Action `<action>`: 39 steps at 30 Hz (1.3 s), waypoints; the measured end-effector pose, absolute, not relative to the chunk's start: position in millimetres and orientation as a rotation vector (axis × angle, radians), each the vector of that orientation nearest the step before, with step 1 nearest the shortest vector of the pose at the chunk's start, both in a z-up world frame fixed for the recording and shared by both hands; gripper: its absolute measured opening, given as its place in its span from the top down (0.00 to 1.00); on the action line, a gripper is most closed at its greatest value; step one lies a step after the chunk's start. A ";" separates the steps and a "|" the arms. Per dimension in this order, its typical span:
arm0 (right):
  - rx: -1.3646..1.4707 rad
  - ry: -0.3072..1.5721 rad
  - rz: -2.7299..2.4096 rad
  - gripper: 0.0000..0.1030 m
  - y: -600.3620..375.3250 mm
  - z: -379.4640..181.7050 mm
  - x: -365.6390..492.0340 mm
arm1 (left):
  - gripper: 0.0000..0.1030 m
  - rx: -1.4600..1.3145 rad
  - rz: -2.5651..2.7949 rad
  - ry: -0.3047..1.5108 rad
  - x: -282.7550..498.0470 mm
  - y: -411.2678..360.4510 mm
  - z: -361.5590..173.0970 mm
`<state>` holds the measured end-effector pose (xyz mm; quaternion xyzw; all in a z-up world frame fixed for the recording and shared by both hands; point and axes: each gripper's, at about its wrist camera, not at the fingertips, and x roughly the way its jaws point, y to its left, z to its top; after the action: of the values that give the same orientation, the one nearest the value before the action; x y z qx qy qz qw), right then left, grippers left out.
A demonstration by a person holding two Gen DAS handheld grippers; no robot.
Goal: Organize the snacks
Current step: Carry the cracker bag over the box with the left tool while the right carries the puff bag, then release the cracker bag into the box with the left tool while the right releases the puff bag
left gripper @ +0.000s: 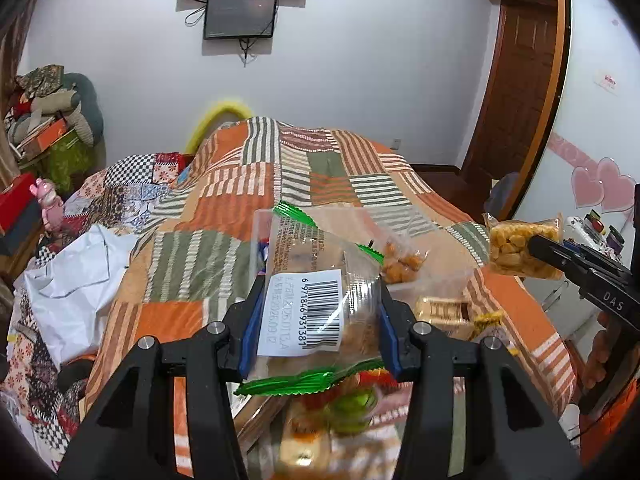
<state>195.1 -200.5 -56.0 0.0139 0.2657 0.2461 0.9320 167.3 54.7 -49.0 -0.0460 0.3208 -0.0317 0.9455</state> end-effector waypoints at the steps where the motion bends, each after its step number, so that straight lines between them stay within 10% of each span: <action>1: 0.028 0.543 0.503 0.72 -200.3 -56.1 197.4 | 0.53 -0.090 -0.065 0.652 171.9 51.8 -49.2; 39: -0.028 0.656 0.481 0.72 -159.1 -89.9 298.3 | 0.53 -0.068 -0.018 0.910 324.6 -3.5 -106.4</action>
<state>298.3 -159.1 -89.9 -0.0134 0.3191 0.2337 0.9183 324.6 -3.5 -106.4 -0.0329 0.4394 -0.0087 0.8976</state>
